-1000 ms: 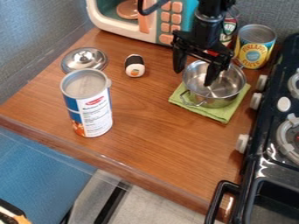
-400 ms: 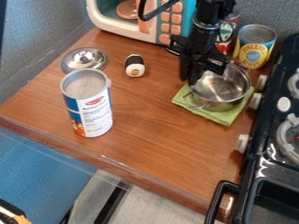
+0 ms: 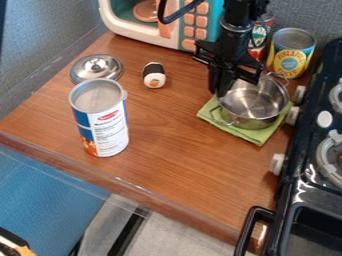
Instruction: Move the pot to the bottom left corner of the table
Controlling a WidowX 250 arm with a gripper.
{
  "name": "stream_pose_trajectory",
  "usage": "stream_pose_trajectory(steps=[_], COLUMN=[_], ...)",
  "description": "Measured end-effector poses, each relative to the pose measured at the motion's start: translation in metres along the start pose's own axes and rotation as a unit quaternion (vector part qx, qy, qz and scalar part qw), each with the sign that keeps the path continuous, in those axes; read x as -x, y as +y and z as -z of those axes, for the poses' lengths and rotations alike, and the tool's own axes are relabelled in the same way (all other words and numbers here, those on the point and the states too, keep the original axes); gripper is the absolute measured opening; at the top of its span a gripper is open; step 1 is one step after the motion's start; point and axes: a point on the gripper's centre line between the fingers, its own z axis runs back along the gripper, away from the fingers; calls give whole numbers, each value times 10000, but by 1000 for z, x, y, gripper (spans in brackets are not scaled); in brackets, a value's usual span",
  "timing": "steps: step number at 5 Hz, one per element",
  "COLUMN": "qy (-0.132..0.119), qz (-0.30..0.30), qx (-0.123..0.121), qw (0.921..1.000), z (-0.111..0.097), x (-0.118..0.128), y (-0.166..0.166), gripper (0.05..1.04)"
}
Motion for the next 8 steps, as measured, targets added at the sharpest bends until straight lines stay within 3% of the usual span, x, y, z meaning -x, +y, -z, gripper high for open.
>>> stream_pose_trajectory(steps=[1,2,3,4,6,8], qy=[-315,-921,-976,-812,-699,-657], qz=[148,67,-190,-301,-1021,-1644], qx=[417,744,820,766,374,407], qw=[9985,9929,9917,9933,9916,9834], z=[-38,-88,-106,-102,-95,-91], x=[-5,-5,21,53,109,137], y=[-8,7,47,81,165,224], gripper=[76,62,59,59,59,59])
